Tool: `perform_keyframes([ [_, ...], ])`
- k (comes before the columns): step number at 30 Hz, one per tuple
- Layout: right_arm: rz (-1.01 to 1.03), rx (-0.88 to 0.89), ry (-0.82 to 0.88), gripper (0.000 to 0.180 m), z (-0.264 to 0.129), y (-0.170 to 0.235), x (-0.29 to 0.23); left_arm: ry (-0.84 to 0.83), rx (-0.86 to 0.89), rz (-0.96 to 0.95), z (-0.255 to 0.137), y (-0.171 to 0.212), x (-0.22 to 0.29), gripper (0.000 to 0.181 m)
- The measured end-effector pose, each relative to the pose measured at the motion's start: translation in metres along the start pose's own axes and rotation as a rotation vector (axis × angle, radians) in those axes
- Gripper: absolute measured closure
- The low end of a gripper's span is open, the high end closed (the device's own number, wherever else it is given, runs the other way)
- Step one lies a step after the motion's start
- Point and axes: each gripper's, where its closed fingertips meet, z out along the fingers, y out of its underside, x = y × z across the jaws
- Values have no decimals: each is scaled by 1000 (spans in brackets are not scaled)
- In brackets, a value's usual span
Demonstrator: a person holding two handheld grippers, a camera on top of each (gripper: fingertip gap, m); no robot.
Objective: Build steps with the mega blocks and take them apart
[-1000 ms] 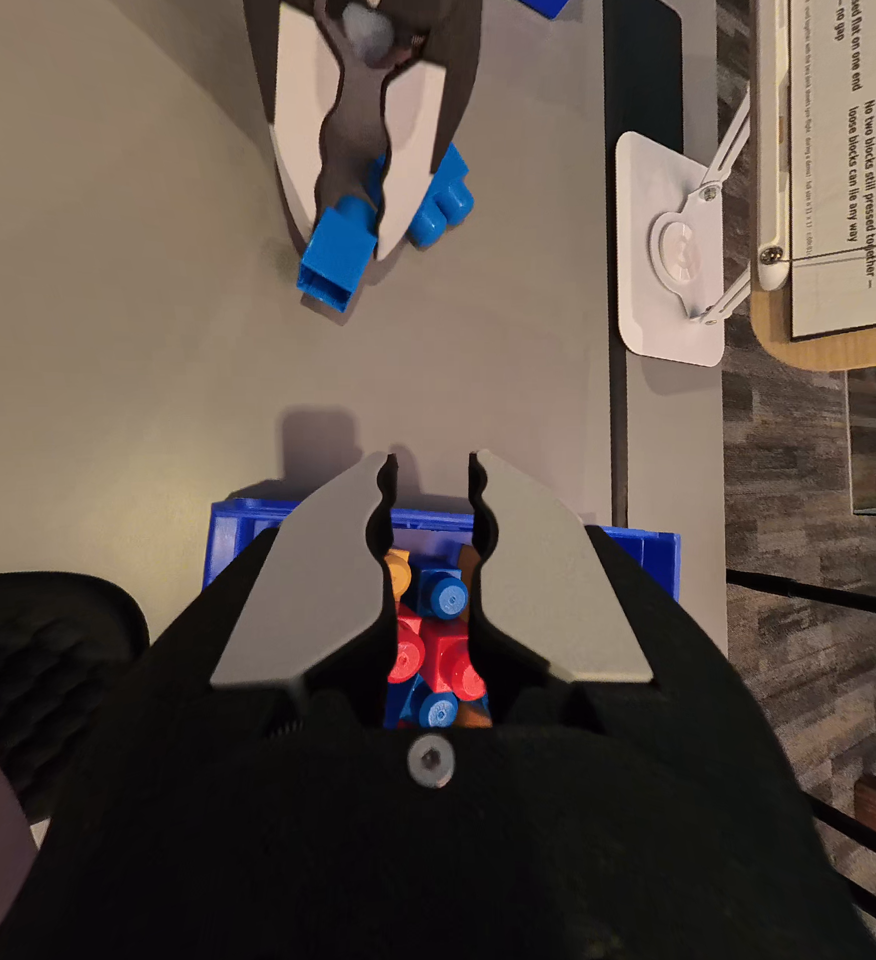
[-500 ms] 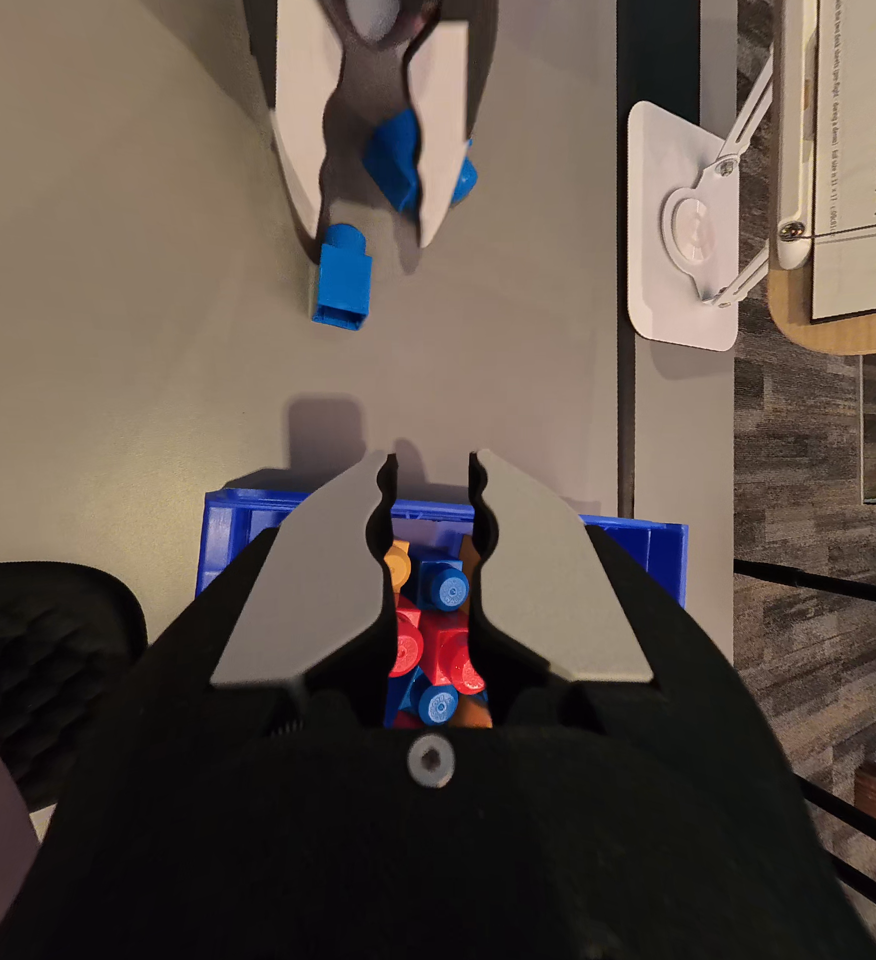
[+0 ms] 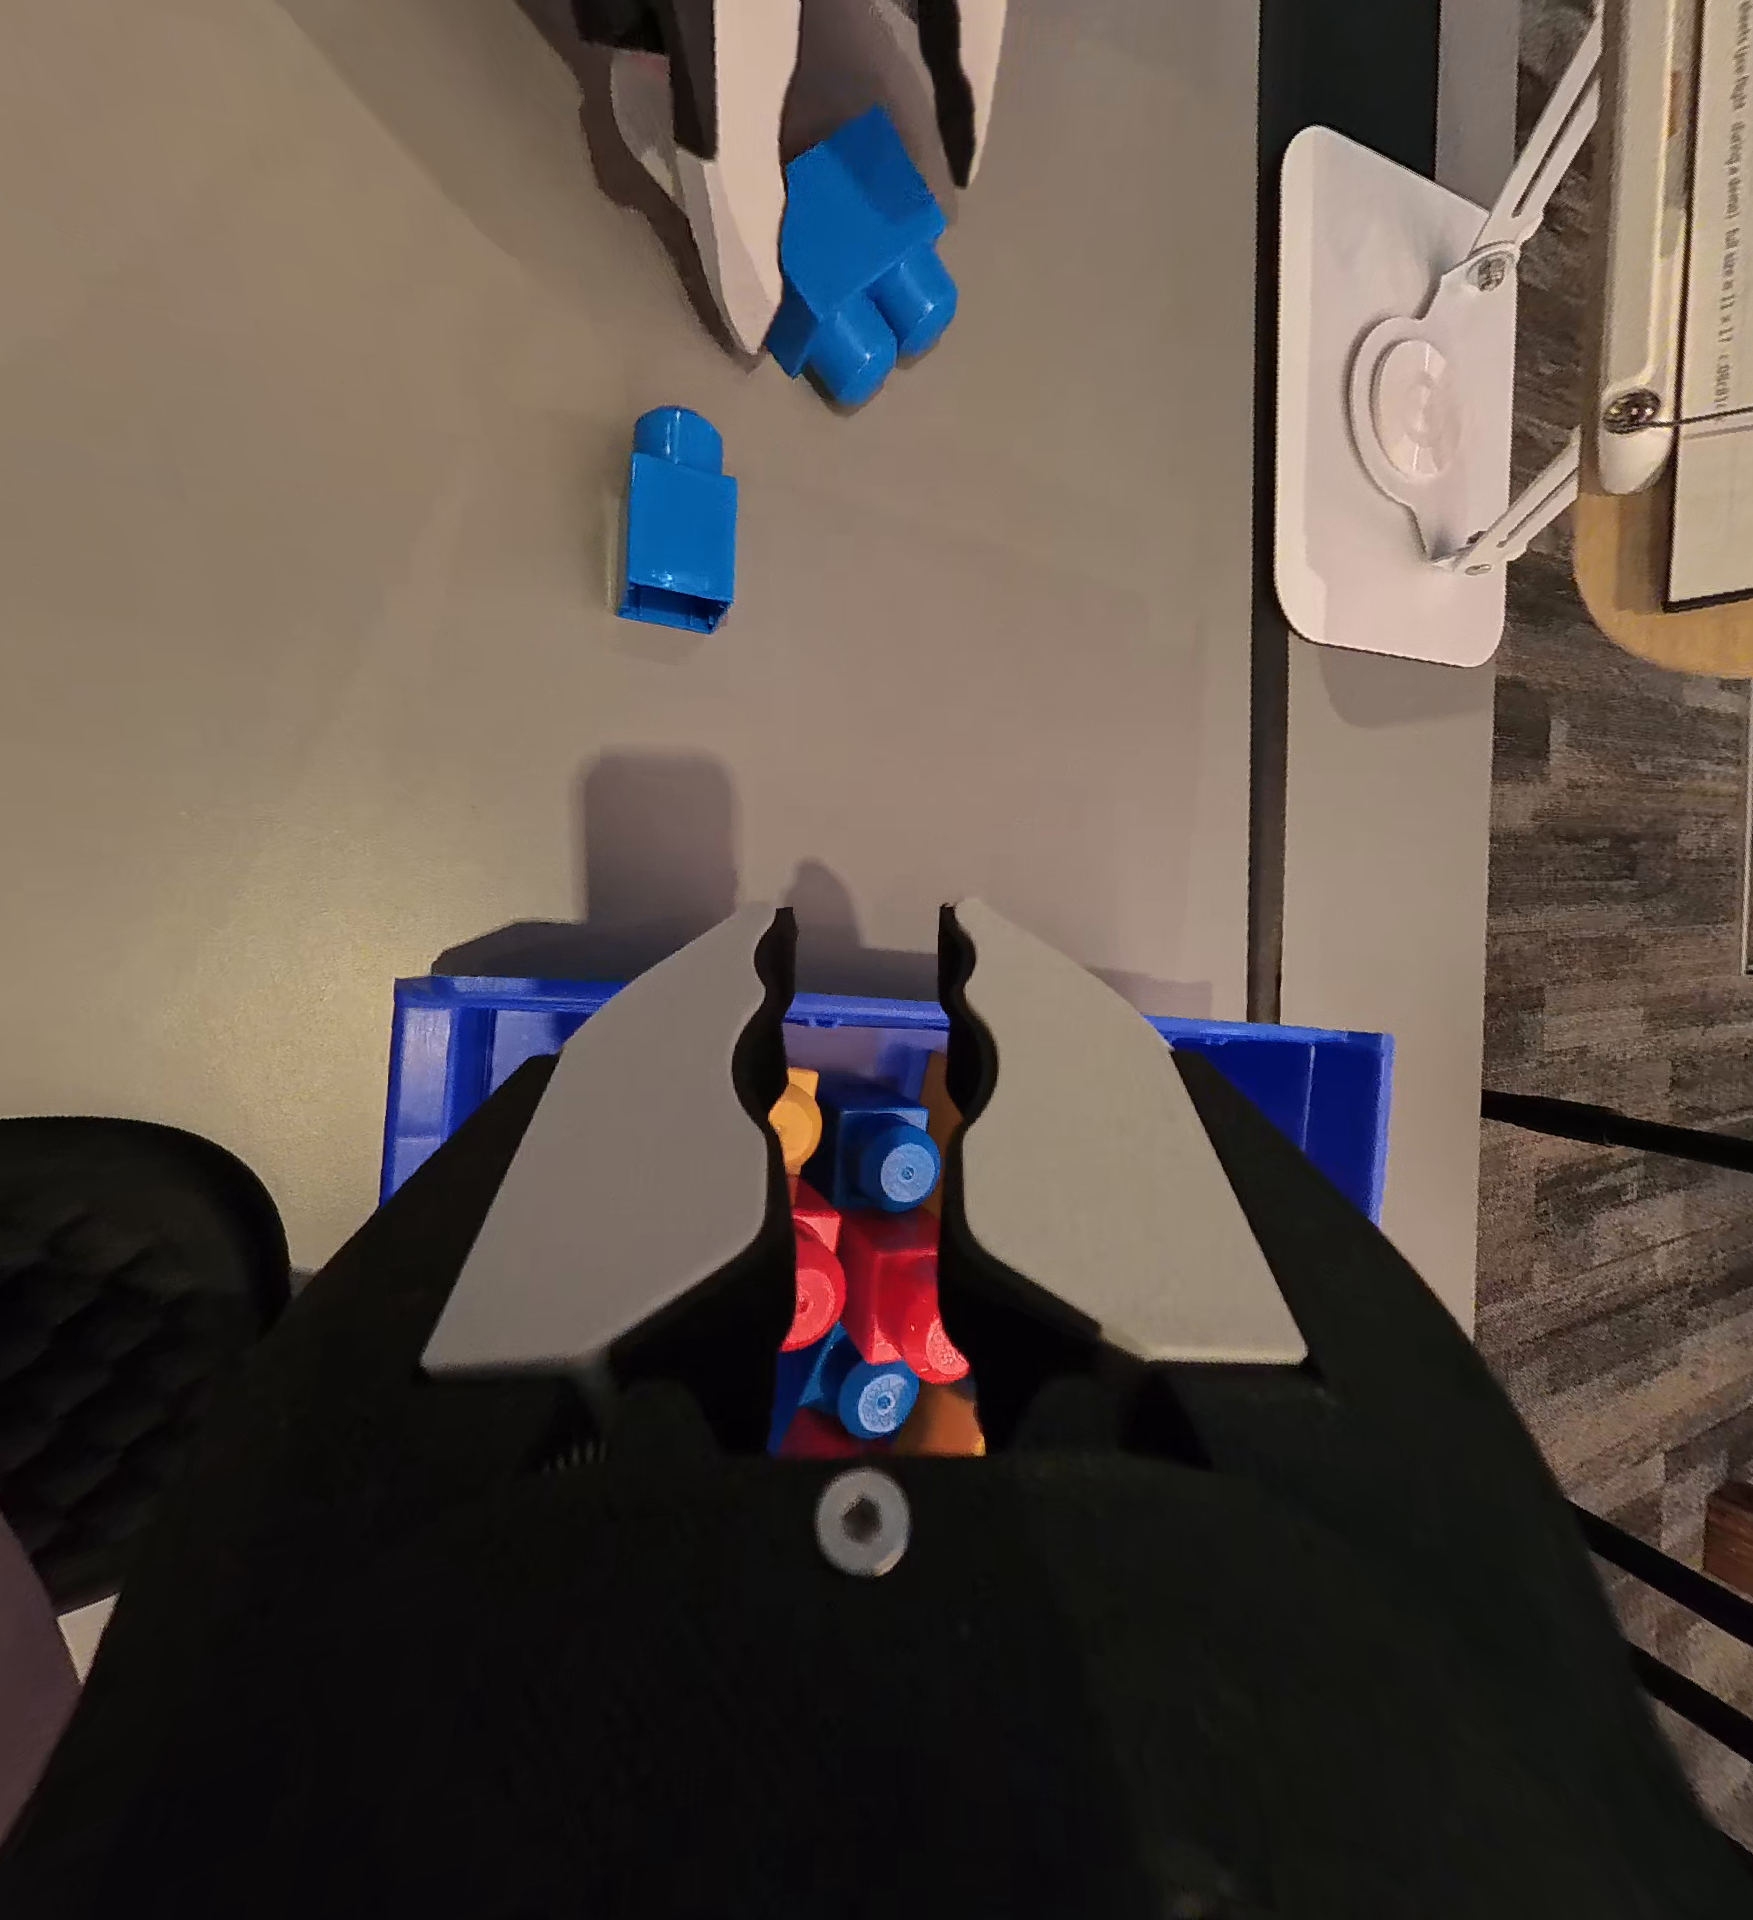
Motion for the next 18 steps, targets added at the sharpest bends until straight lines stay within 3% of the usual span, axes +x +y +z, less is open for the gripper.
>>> perform_keyframes([
  [2, -2, -4, -1, 152, 2, 0, 0, 26, -7, -17, 1, 1, 3, 105],
  [5, 48, -6, 1, 152, 4, 0, 6, 36, -7, -34, 1, 1, -1, 105],
  [8, 250, 17, 8, 152, 6, -7, 21, 55, 41, -54, -8, -3, -6, 105],
  [13, 591, 320, -41, 153, 13, -66, 50, -20, 282, -70, -72, -38, -24, 105],
  [16, 737, 555, -198, 151, 23, -117, 48, -54, 490, -71, -128, -66, -19, 105],
  [18, 817, 741, -269, 140, 24, -152, 48, -79, 584, -46, -156, -77, -8, 105],
])
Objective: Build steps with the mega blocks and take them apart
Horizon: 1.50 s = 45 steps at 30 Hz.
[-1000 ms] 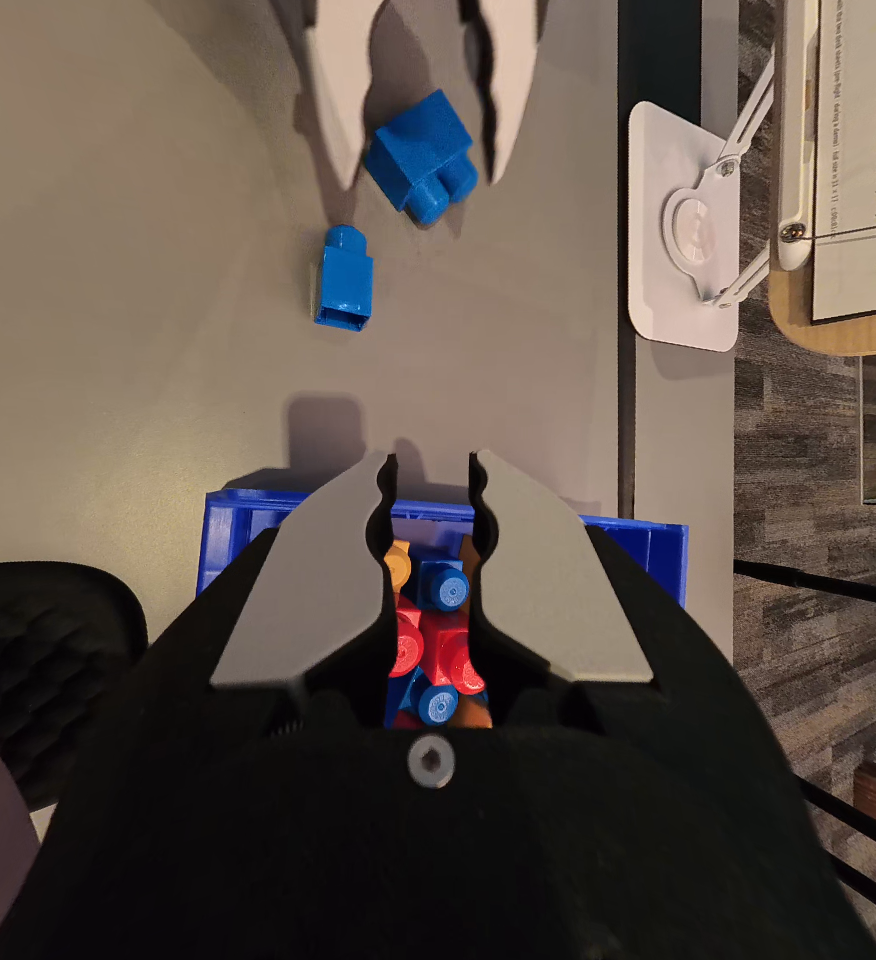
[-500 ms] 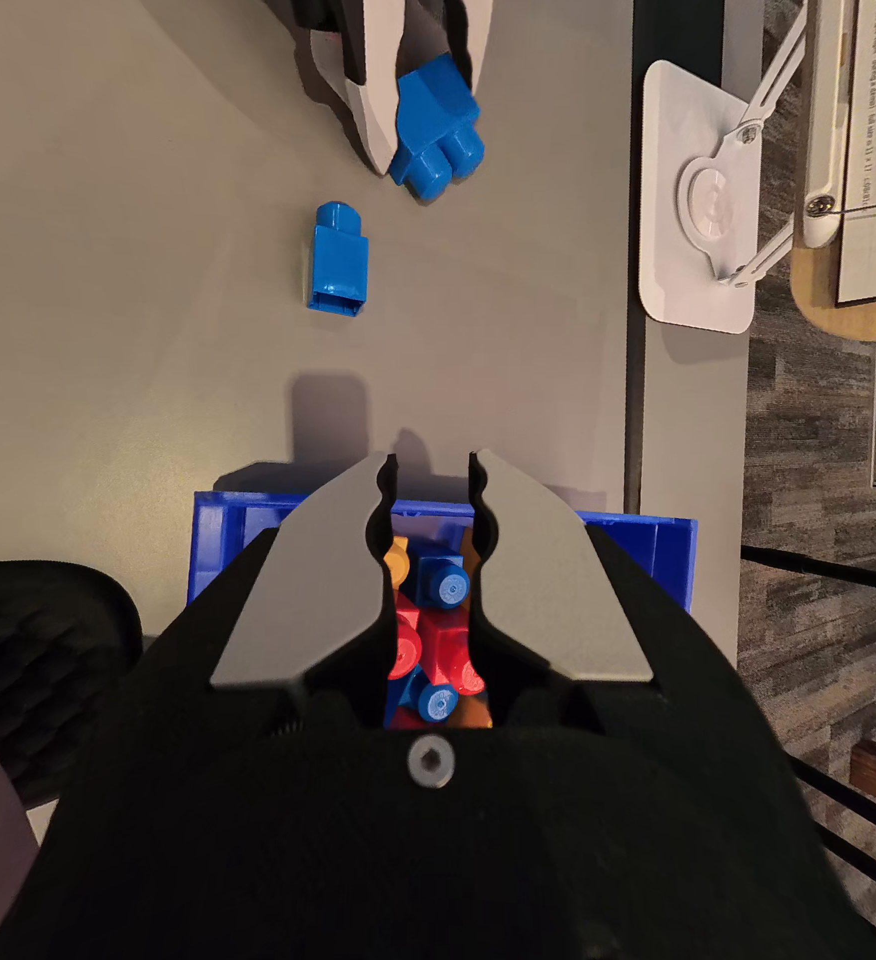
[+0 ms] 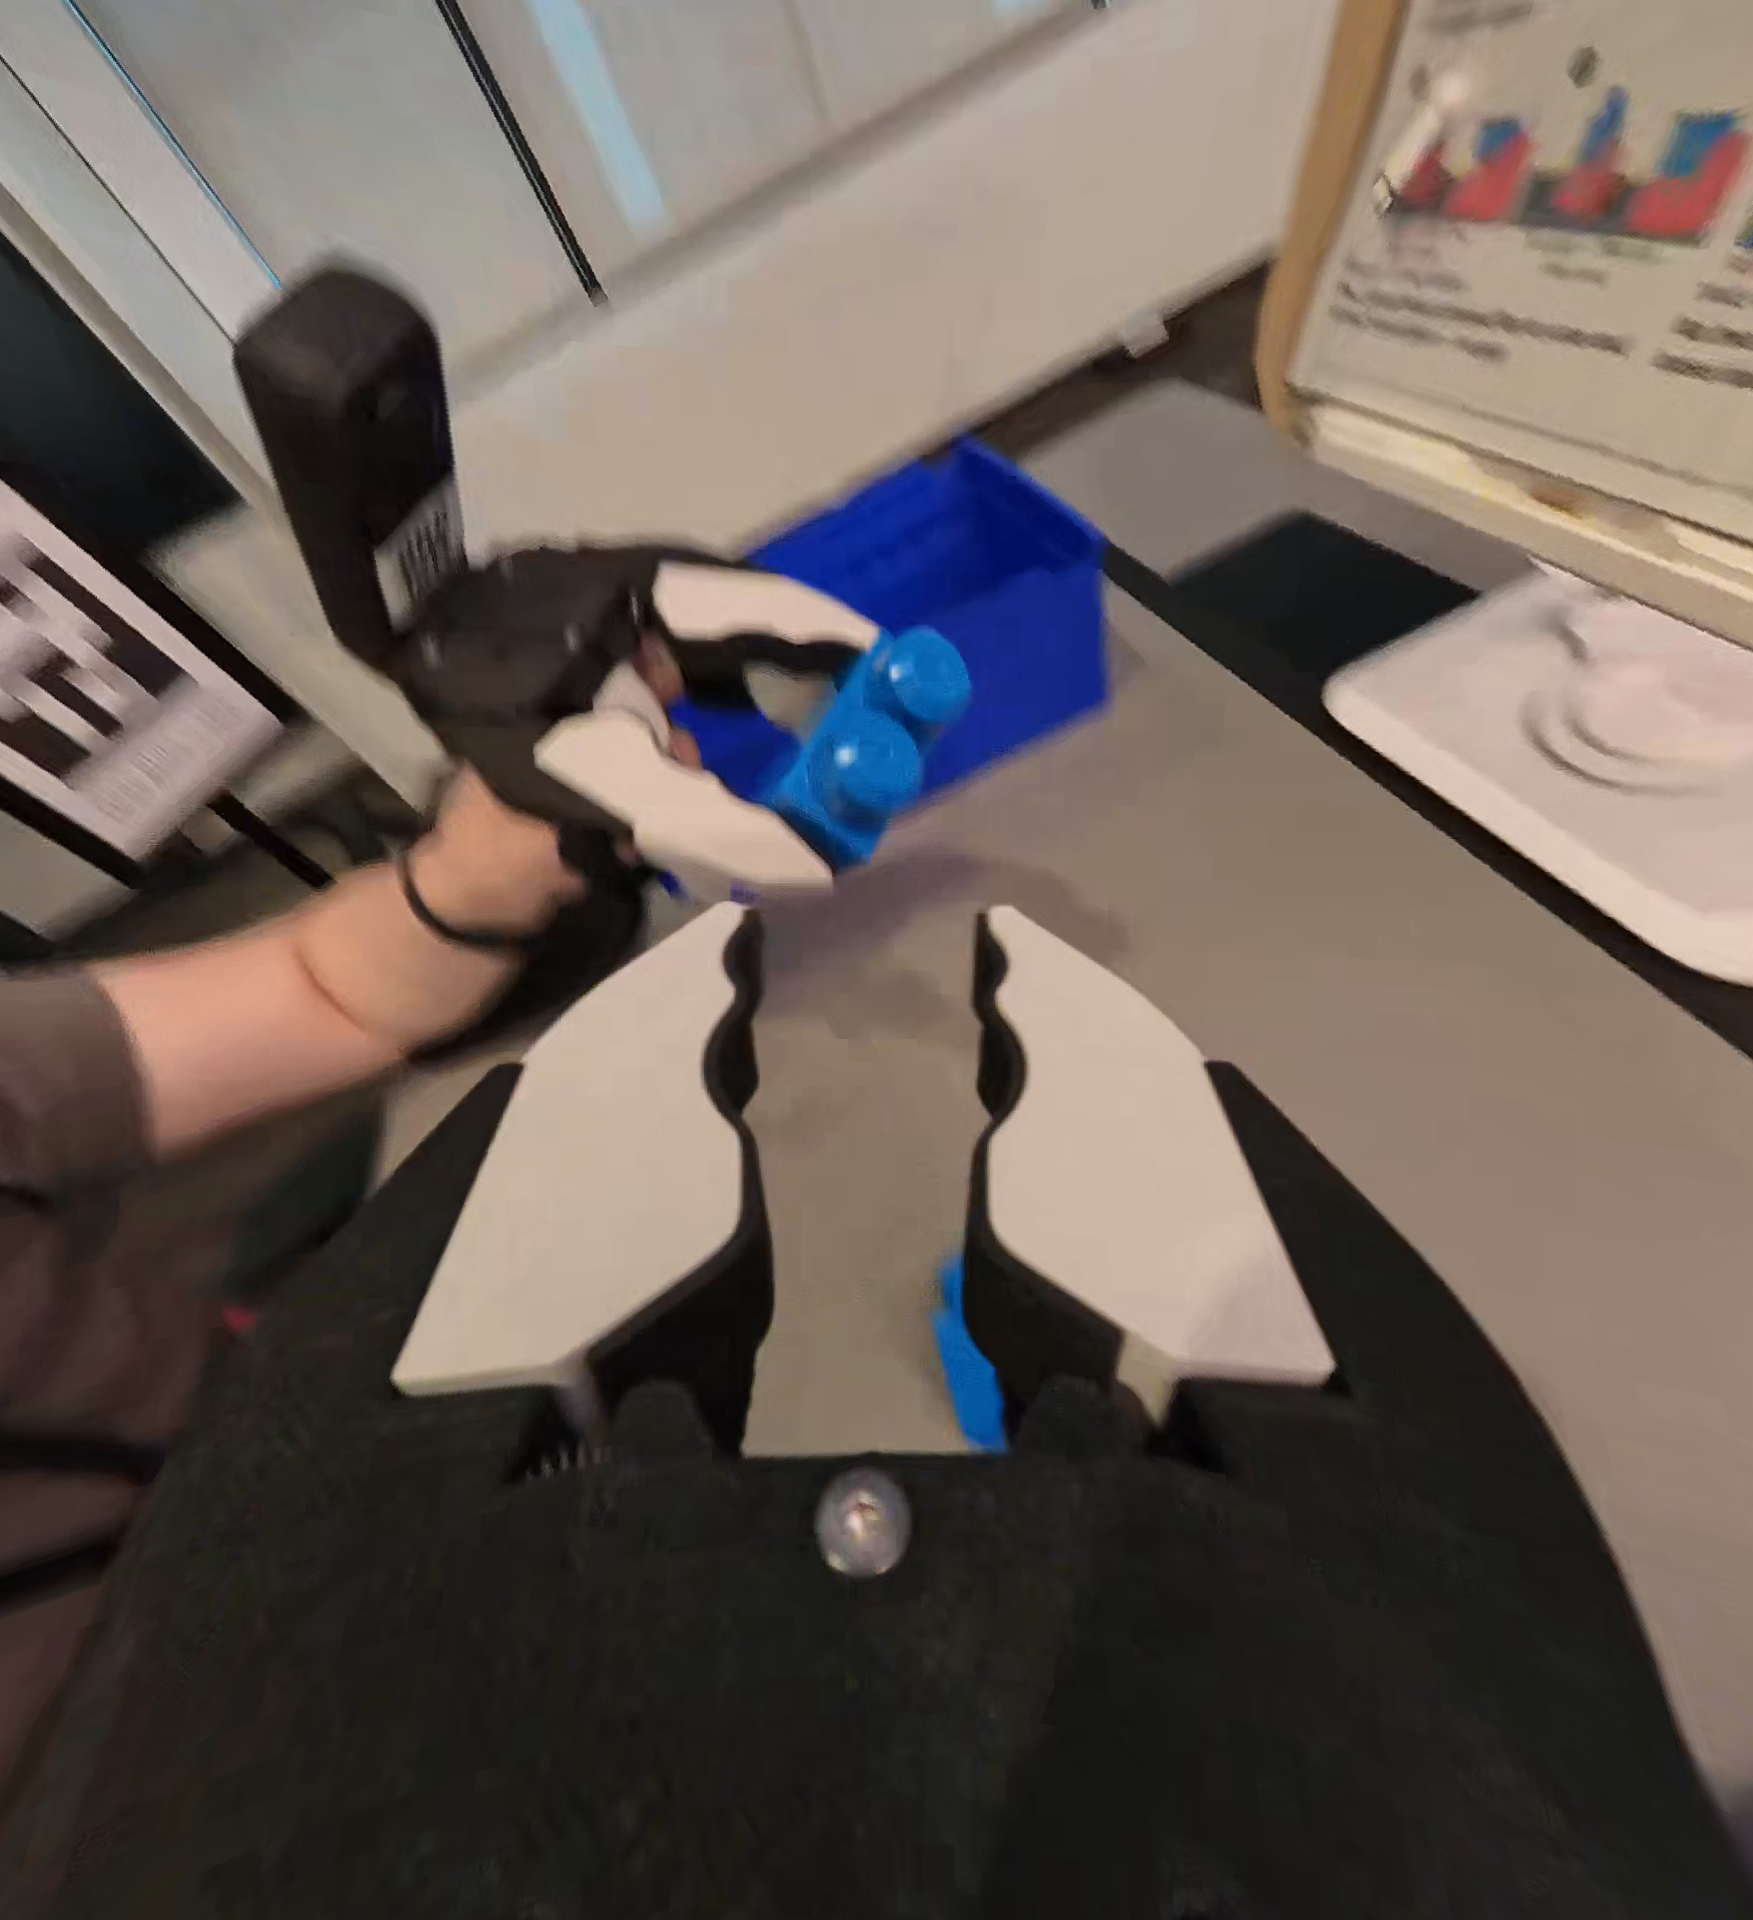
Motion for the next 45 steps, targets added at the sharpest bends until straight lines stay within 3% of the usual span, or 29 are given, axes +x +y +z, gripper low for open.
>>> perform_keyframes([
  [3, 70, 153, -52, 131, 22, -10, -15, -43, 40, 88, -14, -15, 12, 105],
  [7, 111, 145, -93, 125, 44, 1, -30, -78, 40, 191, -14, -18, 28, 105],
  [9, 128, 107, -100, 126, 52, 10, -33, -93, 40, 233, -11, -17, 35, 105],
  [10, 130, 94, -106, 138, 54, 13, -34, -113, 33, 251, -11, -15, 35, 105],
  [12, 123, 82, -117, 143, 54, 16, -33, -126, 31, 291, -11, -12, 37, 105],
  [18, -29, 21, -234, 144, 40, 15, -45, 211, -31, 165, -30, -11, 68, 87],
  [25, -365, -54, -311, 144, 34, 24, -85, 582, 40, -66, -58, -23, 78, 120],
  [28, -418, -68, -294, 144, 38, 27, -93, 691, -19, -28, -66, -13, 92, 119],
  [37, -449, -59, -325, 144, 38, 28, -105, 703, -22, 50, -65, -6, 101, 138],
  [45, -490, -108, -294, 145, 40, 35, -103, 692, -70, 85, -59, 4, 102, 139],
])
